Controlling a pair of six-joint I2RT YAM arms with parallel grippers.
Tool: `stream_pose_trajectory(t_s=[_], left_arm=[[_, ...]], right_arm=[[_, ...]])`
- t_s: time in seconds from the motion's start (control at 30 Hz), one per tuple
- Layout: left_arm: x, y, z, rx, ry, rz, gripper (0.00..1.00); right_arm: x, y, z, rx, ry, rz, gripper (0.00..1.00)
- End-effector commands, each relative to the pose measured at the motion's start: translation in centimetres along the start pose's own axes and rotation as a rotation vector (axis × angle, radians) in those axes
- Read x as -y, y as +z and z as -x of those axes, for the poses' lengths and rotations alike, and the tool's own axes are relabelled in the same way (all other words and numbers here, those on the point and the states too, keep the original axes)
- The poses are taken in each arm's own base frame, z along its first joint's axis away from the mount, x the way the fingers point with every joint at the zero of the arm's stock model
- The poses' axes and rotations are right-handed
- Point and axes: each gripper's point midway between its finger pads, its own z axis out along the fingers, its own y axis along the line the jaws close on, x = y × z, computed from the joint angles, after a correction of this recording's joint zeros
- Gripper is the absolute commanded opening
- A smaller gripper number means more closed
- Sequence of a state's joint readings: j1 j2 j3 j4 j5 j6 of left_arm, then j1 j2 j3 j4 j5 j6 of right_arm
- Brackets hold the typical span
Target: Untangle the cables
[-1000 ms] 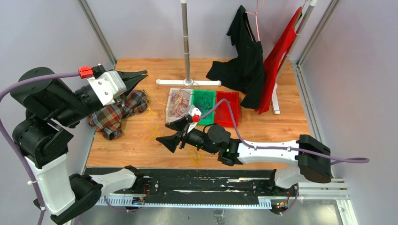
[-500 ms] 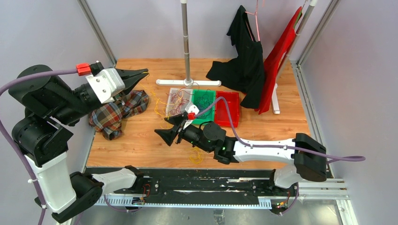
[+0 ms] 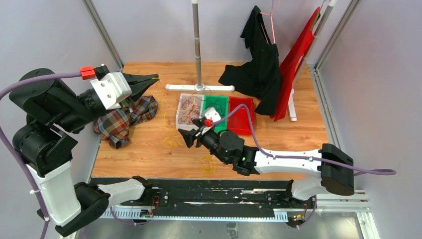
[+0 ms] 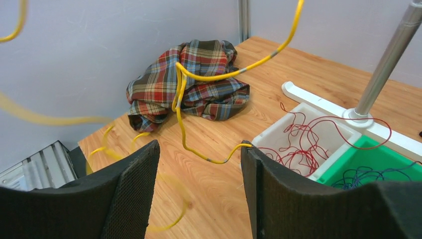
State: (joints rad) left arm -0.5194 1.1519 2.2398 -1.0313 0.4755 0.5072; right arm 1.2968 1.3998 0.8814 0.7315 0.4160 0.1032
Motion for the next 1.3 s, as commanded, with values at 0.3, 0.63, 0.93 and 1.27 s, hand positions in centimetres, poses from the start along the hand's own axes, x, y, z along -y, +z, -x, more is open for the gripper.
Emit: stream_pose_trajectory(t_s=[0.3,0.63,0.93,1.27], left_arm=[[0.1,0.3,0.1,0.011,0.006,-0.009,0.01],[0.3,0.2,0.8,0.034,-0.008,-0.024,0.00],[0.4,0.1,1.3,0.050,-0.012,-0.032,0.00],[-1.6,0.6,-2.3,-0.084,0.052,0.072,0.00]], right_arm=[[-6.6,0.1,3.7,0.107,0.101,0.291,0.66],[-9.1,-2.9,5.3,0.123,0.156,0.490,0.68],[-8.9,-1.9,5.4,0.114,0.105,0.464,0.68],[-6.7,-0.9,-7.8,-0.234,-0.089,0.367,0.68]])
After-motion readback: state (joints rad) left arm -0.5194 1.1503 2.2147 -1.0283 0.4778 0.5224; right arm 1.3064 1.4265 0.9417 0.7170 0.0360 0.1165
